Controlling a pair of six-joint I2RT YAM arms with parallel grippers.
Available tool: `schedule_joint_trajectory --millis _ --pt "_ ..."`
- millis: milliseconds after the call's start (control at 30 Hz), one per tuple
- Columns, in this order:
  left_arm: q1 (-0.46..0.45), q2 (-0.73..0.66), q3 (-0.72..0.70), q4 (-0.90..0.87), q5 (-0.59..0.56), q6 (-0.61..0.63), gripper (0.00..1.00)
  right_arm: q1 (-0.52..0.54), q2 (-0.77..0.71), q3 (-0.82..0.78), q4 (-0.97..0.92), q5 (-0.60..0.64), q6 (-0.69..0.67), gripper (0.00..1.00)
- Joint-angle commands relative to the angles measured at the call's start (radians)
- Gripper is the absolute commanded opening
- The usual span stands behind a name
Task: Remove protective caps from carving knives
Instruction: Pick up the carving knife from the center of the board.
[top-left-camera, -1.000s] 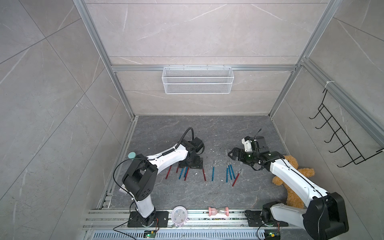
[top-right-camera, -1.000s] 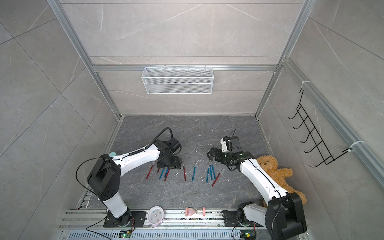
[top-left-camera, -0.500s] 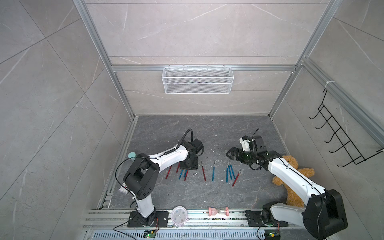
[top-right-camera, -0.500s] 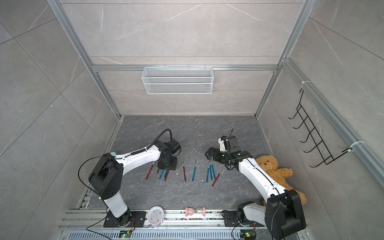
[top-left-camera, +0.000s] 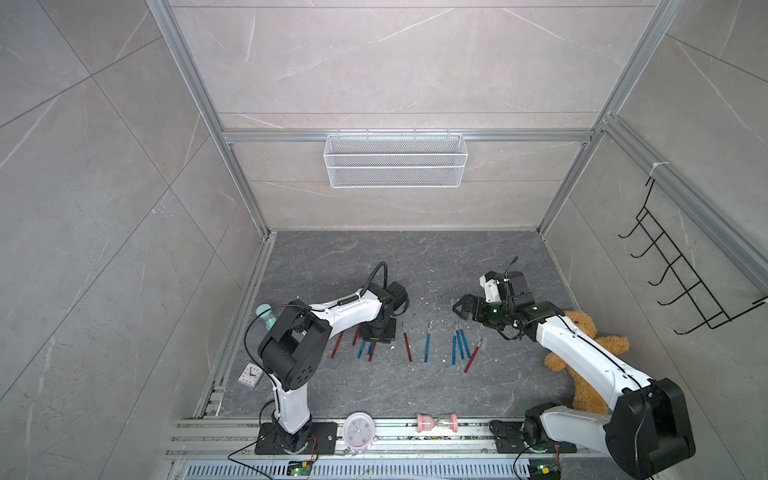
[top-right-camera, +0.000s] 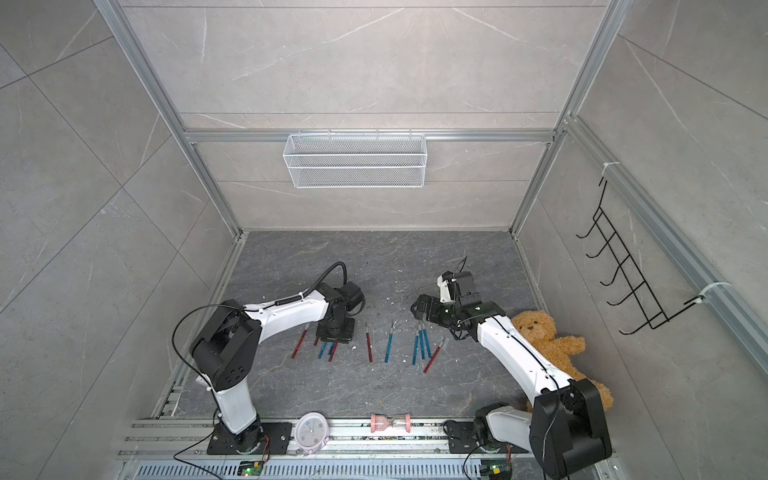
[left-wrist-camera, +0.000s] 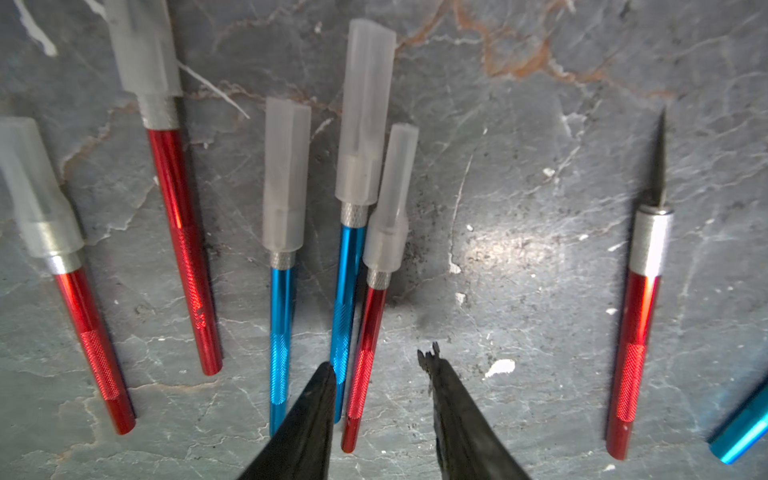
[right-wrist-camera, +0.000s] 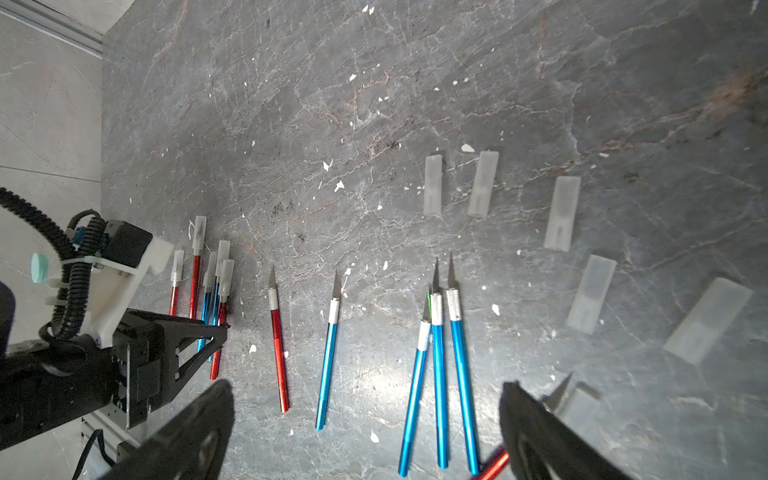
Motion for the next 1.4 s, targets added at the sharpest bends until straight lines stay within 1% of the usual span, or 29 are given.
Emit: schedule_joint_trajectory --millis 0,367,733,1367 --pt "0.007 0.008 0.017 -0.008 -0.010 0.019 0.40 0.004 -0.004 -0.008 -0.003 0.010 -0.001 1.00" --pt "0.008 0.037 0.017 0.009 0.005 0.029 0.35 0.004 -0.002 -0.011 -0.003 0.014 -0.002 1.00" --pt "0.023 0.046 -0.003 0.036 0.031 0.033 0.33 0.004 0.002 -0.009 -0.003 0.016 -0.002 1.00" --pt "0.024 0.089 -0.012 0.075 0.072 0.037 0.29 0.003 0.015 -0.006 0.005 0.013 0.001 1.00"
